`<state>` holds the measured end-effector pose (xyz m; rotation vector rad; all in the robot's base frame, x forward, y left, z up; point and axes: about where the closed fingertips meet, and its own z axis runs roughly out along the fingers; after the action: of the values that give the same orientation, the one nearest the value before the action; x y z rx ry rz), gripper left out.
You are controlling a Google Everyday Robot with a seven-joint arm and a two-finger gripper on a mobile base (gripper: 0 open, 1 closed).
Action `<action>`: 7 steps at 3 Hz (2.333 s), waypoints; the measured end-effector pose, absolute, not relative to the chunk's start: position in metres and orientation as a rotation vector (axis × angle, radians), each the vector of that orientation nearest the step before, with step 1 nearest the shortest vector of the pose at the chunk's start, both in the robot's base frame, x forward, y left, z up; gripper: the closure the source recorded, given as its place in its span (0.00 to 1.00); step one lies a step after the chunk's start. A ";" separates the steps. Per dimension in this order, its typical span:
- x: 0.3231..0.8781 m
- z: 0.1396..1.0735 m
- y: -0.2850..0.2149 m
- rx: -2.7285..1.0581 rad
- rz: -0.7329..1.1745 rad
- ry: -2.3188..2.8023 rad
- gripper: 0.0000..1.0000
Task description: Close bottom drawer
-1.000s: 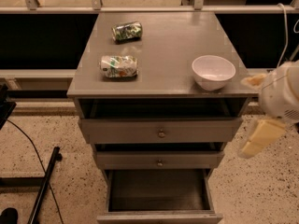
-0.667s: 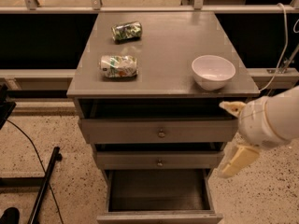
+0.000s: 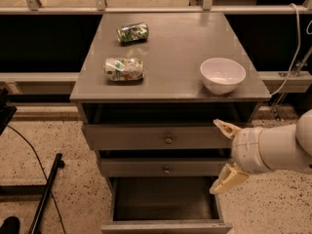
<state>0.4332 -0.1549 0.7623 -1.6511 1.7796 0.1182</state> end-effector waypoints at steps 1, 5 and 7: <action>0.433 0.762 -0.155 -1.653 0.117 1.779 0.00; 0.455 0.601 -0.095 -1.503 0.312 1.507 0.00; 0.449 0.588 -0.098 -1.516 0.323 1.544 0.00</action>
Offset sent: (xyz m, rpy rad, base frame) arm 0.0346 0.0296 -0.1025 0.2754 -0.0669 -0.0032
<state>0.4493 -0.0983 0.5876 -1.5161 1.5442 0.3232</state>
